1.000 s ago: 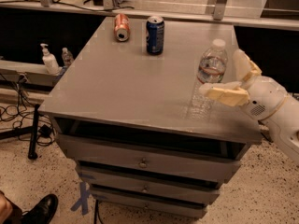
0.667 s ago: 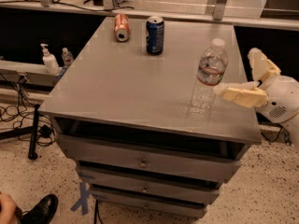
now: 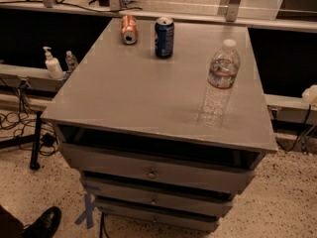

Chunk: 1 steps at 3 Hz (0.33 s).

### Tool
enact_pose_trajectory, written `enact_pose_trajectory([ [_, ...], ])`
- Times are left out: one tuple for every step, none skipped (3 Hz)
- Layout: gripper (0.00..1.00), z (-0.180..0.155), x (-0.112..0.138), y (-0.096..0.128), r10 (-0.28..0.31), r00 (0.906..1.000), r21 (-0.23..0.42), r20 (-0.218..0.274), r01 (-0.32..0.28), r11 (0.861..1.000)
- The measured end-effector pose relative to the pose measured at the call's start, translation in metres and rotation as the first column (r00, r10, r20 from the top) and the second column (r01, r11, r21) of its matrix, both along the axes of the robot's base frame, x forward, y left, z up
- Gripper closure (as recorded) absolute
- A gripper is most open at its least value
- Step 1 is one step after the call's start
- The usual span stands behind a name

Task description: Place water bottle upright

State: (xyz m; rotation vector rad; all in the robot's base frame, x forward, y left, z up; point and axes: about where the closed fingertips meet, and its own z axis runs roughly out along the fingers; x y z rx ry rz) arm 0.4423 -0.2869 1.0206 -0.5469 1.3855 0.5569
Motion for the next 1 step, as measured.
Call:
enact_pose_trajectory([
  [0.0,0.007,-0.0041,-0.001,0.005,1.0,-0.012,-0.006,-0.005,1.0],
])
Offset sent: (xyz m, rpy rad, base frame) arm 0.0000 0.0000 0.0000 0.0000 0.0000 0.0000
